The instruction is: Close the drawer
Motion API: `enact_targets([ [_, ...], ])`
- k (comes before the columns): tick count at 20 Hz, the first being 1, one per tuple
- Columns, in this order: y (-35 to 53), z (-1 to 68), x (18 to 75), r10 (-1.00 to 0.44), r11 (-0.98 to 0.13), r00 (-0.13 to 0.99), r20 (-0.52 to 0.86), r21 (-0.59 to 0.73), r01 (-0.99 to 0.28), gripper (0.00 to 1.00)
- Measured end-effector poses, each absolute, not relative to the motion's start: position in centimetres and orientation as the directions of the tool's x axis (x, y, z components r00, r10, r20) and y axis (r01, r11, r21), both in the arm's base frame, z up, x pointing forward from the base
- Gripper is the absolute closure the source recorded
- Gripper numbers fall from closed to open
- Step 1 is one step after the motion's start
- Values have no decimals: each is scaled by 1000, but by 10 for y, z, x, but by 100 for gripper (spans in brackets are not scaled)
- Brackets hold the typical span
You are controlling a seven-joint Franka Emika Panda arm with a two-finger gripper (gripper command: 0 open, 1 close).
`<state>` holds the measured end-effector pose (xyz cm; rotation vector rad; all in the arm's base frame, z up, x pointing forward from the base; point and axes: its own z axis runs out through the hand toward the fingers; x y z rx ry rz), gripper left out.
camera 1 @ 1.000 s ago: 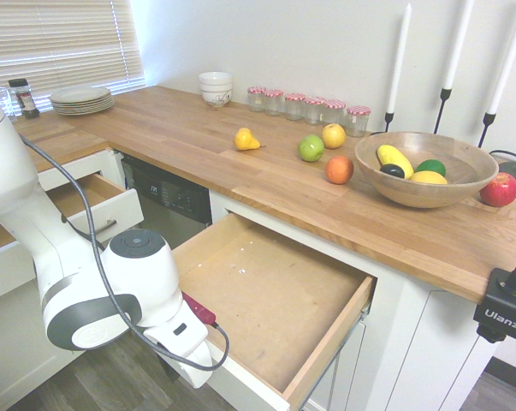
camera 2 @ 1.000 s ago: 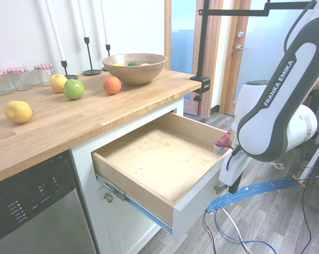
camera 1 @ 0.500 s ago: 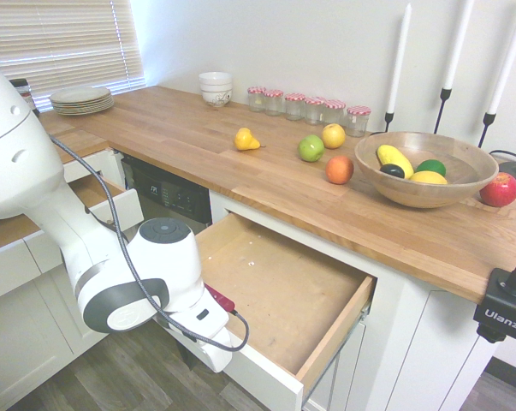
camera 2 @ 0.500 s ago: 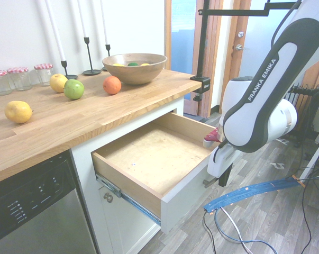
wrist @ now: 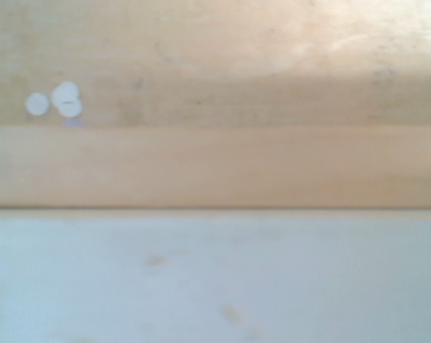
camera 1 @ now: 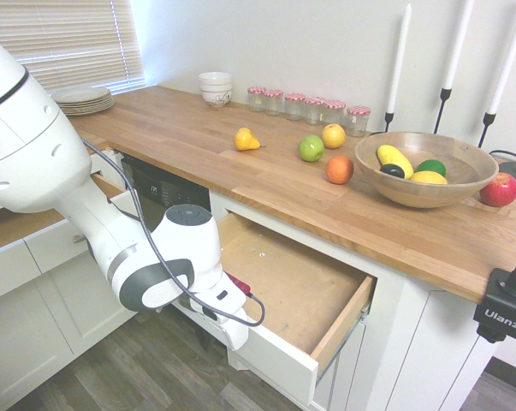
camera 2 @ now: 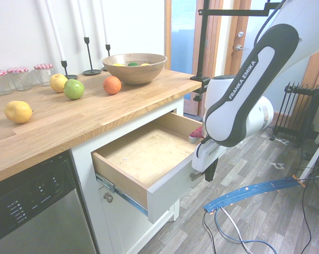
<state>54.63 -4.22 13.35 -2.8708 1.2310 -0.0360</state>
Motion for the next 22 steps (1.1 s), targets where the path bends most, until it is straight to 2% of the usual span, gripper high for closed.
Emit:
enact_targets([
  [22, -55, 142, 664, -737, -676, 676, 8, -33, -736, 100],
])
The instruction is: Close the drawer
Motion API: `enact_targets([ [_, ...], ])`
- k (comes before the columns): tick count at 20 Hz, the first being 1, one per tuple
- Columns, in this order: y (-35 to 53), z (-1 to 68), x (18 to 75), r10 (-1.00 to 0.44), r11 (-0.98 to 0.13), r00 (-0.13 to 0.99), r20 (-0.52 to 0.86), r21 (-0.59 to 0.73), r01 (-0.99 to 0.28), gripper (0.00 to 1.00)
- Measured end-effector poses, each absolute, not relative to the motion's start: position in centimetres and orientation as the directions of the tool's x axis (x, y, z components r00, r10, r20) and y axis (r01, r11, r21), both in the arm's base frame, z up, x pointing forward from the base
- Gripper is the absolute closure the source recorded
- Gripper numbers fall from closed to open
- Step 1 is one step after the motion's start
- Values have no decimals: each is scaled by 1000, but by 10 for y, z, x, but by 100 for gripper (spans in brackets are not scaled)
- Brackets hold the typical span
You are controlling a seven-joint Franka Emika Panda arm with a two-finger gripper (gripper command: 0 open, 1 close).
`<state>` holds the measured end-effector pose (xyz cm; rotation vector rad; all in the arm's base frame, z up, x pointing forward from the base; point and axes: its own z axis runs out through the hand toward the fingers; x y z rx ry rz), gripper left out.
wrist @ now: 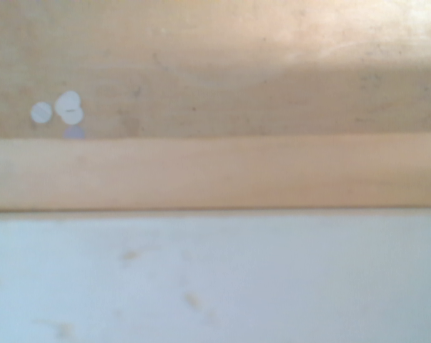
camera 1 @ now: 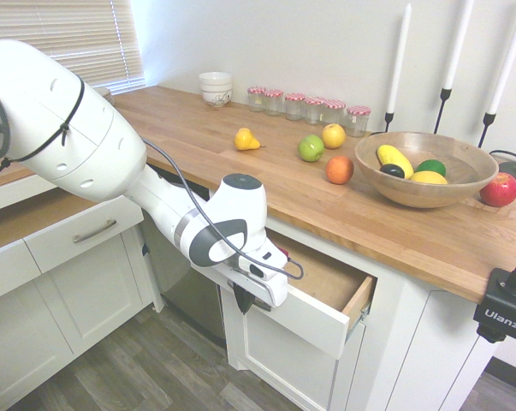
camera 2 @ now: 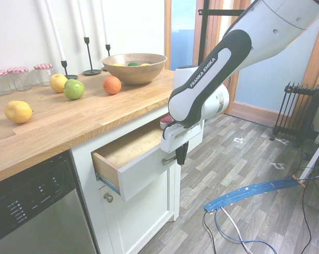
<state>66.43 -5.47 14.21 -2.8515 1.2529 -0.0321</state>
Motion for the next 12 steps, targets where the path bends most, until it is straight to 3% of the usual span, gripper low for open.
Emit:
enact_targets([
  [12, -49, 129, 718, -732, -682, 682, 8, -22, -731, 100],
])
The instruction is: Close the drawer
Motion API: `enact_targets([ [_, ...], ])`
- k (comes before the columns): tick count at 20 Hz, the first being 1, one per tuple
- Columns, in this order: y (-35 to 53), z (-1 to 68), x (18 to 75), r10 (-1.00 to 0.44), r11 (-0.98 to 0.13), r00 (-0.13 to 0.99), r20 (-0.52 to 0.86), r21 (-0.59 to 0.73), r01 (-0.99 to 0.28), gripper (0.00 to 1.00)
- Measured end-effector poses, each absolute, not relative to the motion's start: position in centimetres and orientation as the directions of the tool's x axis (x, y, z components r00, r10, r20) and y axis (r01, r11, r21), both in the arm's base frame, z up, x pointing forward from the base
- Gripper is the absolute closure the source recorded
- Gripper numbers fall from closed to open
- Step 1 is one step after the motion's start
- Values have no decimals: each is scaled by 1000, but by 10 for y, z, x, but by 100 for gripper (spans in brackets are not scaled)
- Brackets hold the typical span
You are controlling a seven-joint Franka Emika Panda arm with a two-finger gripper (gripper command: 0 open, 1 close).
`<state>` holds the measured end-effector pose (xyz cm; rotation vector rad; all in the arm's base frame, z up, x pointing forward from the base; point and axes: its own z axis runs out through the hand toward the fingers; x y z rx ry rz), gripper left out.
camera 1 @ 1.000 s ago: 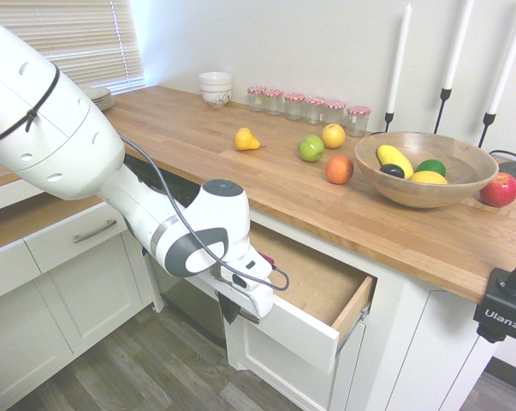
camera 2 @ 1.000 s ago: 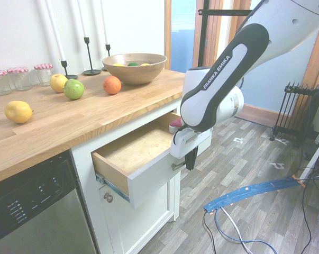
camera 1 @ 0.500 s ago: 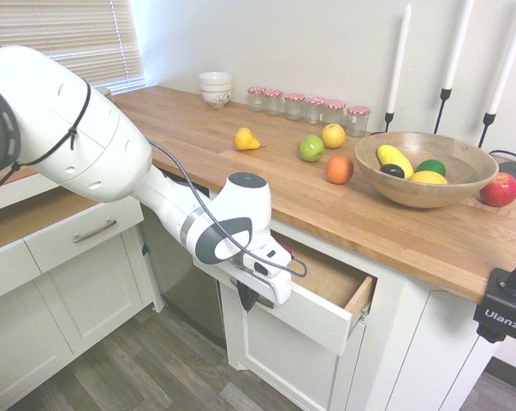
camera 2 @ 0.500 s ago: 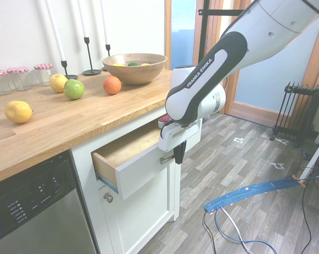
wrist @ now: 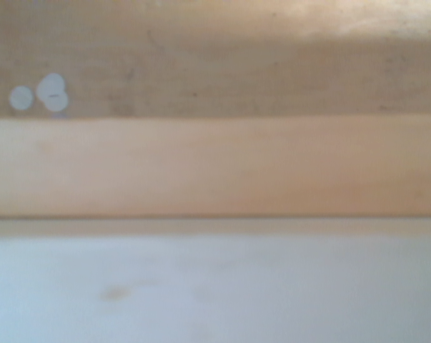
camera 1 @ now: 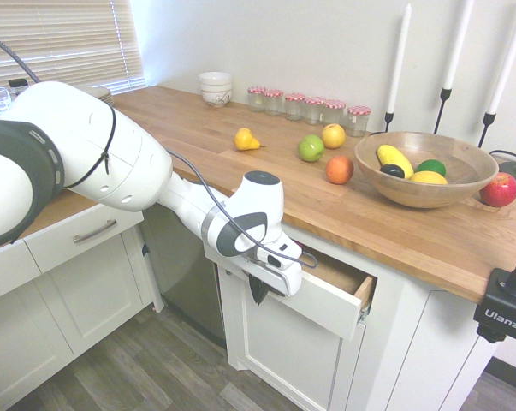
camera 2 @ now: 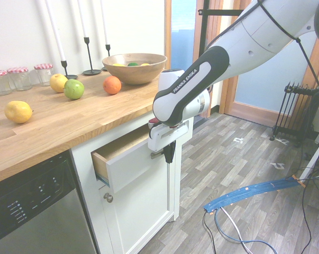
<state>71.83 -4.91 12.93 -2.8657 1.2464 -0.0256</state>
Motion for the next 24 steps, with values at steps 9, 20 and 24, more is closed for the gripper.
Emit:
enact_targets([
  [9, -35, 130, 742, -725, -689, 689, 17, -20, -725, 100],
  [20, -34, 120, 752, -725, -689, 689, 18, -19, -725, 100],
  [24, -35, 125, 756, -726, -688, 687, 25, -26, -726, 100],
])
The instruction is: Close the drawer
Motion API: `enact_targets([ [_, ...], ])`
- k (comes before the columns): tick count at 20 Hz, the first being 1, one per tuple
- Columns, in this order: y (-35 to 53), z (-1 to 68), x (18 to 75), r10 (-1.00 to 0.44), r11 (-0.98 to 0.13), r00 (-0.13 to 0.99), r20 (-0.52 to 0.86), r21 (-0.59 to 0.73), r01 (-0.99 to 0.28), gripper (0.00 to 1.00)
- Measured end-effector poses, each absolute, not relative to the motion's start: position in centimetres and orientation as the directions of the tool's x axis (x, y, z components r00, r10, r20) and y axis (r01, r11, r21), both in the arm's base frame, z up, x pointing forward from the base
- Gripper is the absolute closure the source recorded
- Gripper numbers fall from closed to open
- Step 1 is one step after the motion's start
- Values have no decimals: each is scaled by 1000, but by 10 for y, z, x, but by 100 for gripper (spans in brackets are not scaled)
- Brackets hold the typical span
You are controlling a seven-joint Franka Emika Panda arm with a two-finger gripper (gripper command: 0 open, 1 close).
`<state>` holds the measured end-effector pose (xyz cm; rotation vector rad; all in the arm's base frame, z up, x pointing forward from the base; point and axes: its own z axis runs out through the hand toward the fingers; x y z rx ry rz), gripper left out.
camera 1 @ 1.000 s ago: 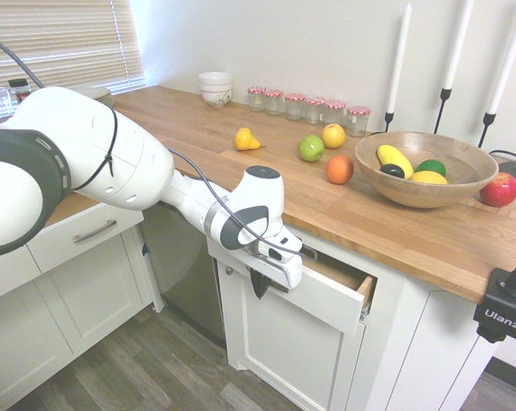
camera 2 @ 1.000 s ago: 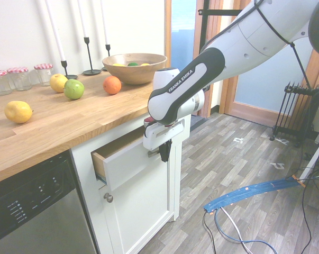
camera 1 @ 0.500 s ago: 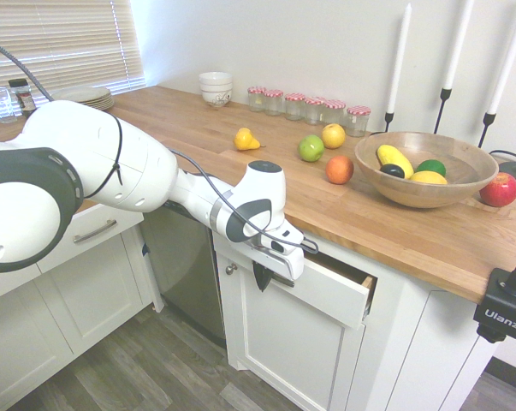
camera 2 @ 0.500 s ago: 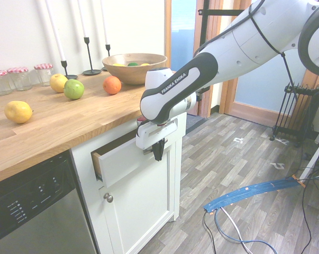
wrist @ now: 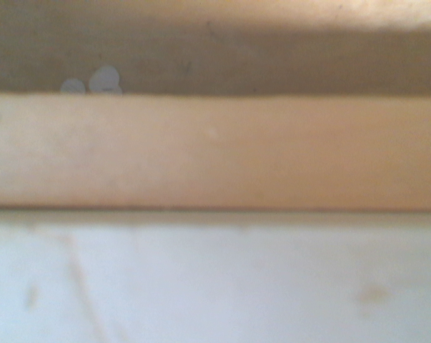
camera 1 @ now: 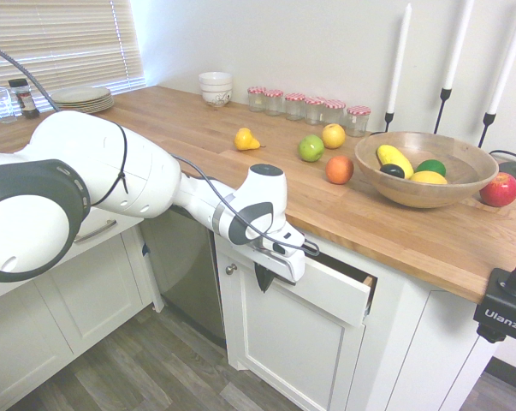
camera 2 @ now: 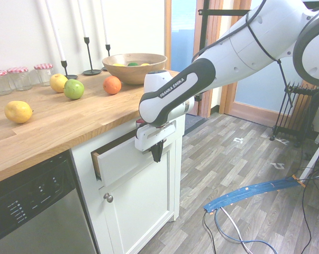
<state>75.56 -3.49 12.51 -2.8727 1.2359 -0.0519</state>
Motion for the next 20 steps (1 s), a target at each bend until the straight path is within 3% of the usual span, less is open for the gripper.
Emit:
enact_targets([
  [1, -35, 126, 756, -726, -687, 687, 25, -26, -726, 100],
  [2, -35, 127, 757, -727, -687, 687, 25, -26, -726, 0],
  [20, -35, 134, 758, -732, -681, 681, 18, -23, -732, 0],
])
